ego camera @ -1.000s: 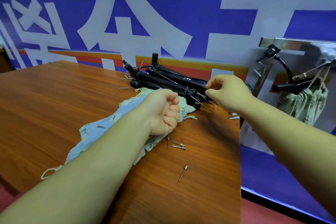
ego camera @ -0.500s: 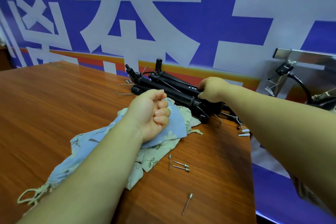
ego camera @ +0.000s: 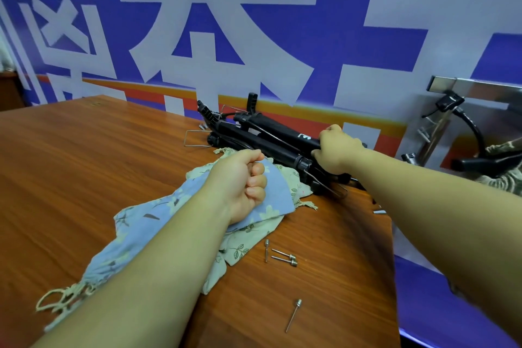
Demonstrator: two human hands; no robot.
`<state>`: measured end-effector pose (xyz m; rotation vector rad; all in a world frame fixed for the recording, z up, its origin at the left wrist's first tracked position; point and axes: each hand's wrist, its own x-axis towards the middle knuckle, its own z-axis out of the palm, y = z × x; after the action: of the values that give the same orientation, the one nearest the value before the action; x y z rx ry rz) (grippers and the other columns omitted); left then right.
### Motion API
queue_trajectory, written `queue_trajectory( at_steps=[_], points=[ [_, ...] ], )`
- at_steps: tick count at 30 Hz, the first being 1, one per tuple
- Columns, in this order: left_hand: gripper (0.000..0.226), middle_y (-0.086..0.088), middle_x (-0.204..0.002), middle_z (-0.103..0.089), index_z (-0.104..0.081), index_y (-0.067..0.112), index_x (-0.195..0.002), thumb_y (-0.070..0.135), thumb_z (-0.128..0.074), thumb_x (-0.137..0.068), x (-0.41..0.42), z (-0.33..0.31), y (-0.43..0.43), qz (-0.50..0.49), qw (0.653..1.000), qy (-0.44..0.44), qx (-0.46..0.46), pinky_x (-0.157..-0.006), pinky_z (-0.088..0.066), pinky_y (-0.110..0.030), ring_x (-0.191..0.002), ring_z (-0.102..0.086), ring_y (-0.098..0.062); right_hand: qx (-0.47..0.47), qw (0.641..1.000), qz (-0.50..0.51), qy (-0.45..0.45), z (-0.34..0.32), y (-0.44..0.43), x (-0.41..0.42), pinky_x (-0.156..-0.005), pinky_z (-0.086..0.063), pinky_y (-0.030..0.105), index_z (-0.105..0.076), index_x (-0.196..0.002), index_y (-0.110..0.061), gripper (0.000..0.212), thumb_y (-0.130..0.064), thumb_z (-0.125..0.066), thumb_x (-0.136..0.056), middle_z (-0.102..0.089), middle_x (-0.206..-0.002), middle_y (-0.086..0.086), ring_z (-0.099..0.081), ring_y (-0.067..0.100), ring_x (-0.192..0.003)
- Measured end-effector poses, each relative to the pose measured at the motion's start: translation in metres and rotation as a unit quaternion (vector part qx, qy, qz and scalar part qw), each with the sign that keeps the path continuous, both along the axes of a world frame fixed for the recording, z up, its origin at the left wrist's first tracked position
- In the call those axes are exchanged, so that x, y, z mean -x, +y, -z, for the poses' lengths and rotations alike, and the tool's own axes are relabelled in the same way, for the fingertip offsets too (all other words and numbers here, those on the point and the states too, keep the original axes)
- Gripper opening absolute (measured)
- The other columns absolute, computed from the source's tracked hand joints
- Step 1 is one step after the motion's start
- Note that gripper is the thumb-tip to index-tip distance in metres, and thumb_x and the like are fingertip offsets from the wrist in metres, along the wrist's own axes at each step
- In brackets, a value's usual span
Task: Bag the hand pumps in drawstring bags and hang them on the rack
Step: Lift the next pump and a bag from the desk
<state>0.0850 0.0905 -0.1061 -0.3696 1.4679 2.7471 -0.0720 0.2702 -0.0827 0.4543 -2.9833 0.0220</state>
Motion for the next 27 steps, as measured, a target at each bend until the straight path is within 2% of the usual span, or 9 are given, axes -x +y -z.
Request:
queue_trajectory(
  at_steps=[3, 7, 10, 14, 16, 19, 24, 27],
  points=[
    [0.014, 0.005, -0.059, -0.040, -0.052, 0.016, -0.085, 0.018, -0.053, -0.099, 0.001, 0.002, 0.000, -0.004, 1.000, -0.001, 0.009, -0.036, -0.020, -0.018, -0.044, -0.028, -0.008, 0.069, 0.996, -0.011, 0.051, -0.004, 0.006, -0.005, -0.082, -0.047, 0.047, -0.050, -0.106, -0.012, 0.029, -0.040, -0.049, -0.100, -0.055, -0.110, 0.013, -0.058, 0.035, -0.084],
    [0.013, 0.005, -0.059, -0.040, -0.053, 0.015, -0.087, 0.019, -0.054, -0.099, 0.003, 0.003, 0.001, -0.006, 1.000, -0.001, 0.015, -0.036, -0.020, -0.018, -0.043, -0.028, -0.008, 0.169, 0.983, -0.036, 0.057, -0.011, 0.015, -0.011, -0.079, -0.052, 0.049, -0.050, -0.111, -0.015, 0.026, -0.038, -0.053, -0.099, -0.057, -0.095, 0.007, -0.059, 0.030, -0.078],
    [0.009, 0.005, -0.060, -0.040, -0.056, 0.015, -0.092, 0.020, -0.054, -0.099, 0.004, 0.005, 0.001, -0.010, 1.000, 0.000, 0.019, -0.036, -0.021, -0.019, -0.044, -0.028, -0.009, 0.187, 0.980, -0.043, 0.052, -0.011, 0.021, -0.016, -0.076, -0.053, 0.045, -0.050, -0.119, -0.017, 0.030, -0.040, -0.053, -0.099, -0.059, -0.095, 0.005, -0.059, 0.027, -0.078],
    [0.009, 0.005, -0.061, -0.040, -0.059, 0.016, -0.099, 0.025, -0.057, -0.100, 0.005, 0.006, 0.001, -0.010, 1.000, 0.001, 0.019, -0.036, -0.022, -0.019, -0.045, -0.028, -0.008, 0.198, 0.974, -0.076, 0.081, -0.015, 0.027, -0.027, -0.090, -0.049, 0.051, -0.052, -0.122, -0.020, 0.029, -0.039, -0.054, -0.099, -0.061, -0.102, 0.000, -0.059, 0.027, -0.089],
    [0.016, 0.004, -0.062, -0.040, -0.060, 0.015, -0.106, 0.030, -0.059, -0.099, 0.004, 0.006, 0.001, -0.007, 1.000, 0.006, 0.020, -0.038, -0.021, -0.019, -0.047, -0.028, -0.009, 0.204, 0.968, -0.100, 0.108, -0.025, 0.028, -0.037, -0.090, -0.048, 0.048, -0.051, -0.126, -0.019, 0.033, -0.039, -0.054, -0.100, -0.060, -0.105, -0.001, -0.058, 0.025, -0.091],
    [0.037, 0.004, -0.063, -0.040, -0.062, 0.016, -0.120, 0.043, -0.063, -0.095, 0.002, 0.005, 0.000, -0.001, 0.999, 0.018, 0.026, -0.042, -0.019, -0.019, -0.050, -0.025, -0.009, 0.220, 0.956, -0.141, 0.135, -0.042, 0.031, -0.057, -0.081, -0.046, 0.040, -0.052, -0.125, -0.022, 0.032, -0.040, -0.054, -0.100, -0.059, -0.103, -0.003, -0.057, 0.021, -0.086],
    [0.069, 0.003, -0.067, -0.039, -0.058, 0.020, -0.127, 0.066, -0.066, -0.076, -0.005, -0.002, 0.003, 0.023, 0.996, 0.079, 0.018, -0.047, -0.018, -0.022, -0.055, -0.023, -0.009, 0.221, 0.949, -0.188, 0.119, -0.056, 0.038, -0.105, -0.068, -0.040, 0.028, -0.056, -0.123, -0.025, 0.030, -0.039, -0.059, -0.097, -0.061, -0.101, -0.005, -0.056, 0.015, -0.085],
    [0.077, 0.003, -0.071, -0.039, -0.053, 0.020, -0.133, 0.069, -0.071, -0.076, -0.010, -0.009, 0.010, 0.050, 0.991, 0.122, -0.012, -0.048, -0.017, -0.022, -0.057, -0.020, -0.009, 0.219, 0.948, -0.213, 0.092, -0.052, 0.039, -0.136, -0.066, -0.043, 0.025, -0.060, -0.119, -0.028, 0.027, -0.037, -0.063, -0.094, -0.064, -0.097, -0.009, -0.058, 0.007, -0.081]
  ],
)
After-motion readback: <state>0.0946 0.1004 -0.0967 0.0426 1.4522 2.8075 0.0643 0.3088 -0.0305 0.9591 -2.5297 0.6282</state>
